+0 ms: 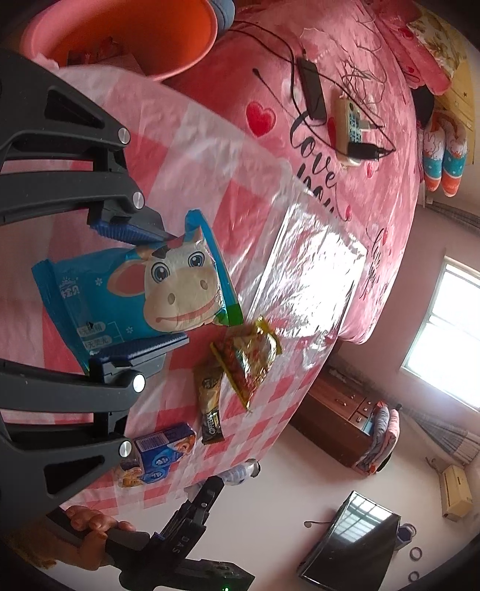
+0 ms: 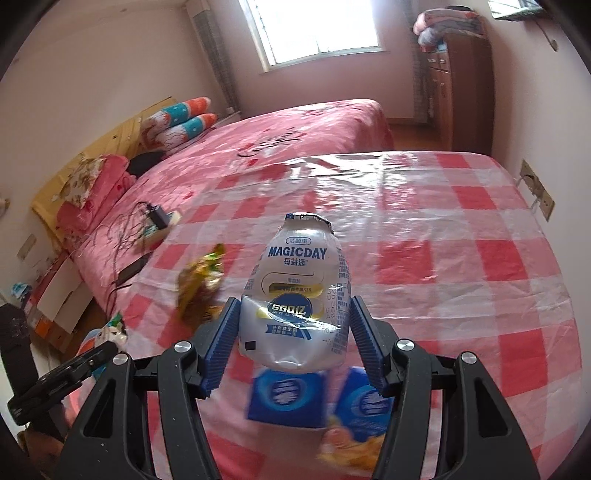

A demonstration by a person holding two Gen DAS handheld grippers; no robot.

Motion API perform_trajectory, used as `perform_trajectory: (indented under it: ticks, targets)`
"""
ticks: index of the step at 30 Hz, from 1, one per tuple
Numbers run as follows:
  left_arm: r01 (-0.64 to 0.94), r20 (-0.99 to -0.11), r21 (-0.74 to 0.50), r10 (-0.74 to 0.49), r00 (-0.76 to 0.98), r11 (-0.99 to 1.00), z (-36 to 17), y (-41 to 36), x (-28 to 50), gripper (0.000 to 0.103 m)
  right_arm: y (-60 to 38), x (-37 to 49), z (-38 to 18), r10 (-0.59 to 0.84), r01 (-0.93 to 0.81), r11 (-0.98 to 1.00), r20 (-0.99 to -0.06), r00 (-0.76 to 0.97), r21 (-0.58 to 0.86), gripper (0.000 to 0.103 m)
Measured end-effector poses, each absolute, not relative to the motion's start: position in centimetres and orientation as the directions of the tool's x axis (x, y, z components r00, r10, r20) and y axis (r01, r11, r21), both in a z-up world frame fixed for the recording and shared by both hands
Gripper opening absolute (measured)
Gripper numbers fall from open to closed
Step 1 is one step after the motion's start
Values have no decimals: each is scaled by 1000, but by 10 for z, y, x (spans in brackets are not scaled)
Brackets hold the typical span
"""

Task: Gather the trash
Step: 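Lift the blue bag and the bottle and carry them to the orange bucket, then open both tools to drop the bag and bottle into the bucket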

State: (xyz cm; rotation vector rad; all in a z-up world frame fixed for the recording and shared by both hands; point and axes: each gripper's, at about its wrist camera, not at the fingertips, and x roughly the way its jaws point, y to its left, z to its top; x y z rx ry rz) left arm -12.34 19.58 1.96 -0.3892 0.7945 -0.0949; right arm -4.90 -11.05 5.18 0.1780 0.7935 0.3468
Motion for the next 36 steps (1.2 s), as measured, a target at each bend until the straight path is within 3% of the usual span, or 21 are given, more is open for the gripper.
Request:
perform_trajectory:
  ticks: [18,36]
  targets:
    - [-170,-675,-352,-124,728,921,19,269,-165,46,38,-79,51,611,-525,765,-678,408,373,61]
    - [-404,-718,-316,62,694,859,-7,373,-221,46,199,-129,39,685,-763,537,-714,145,360,61]
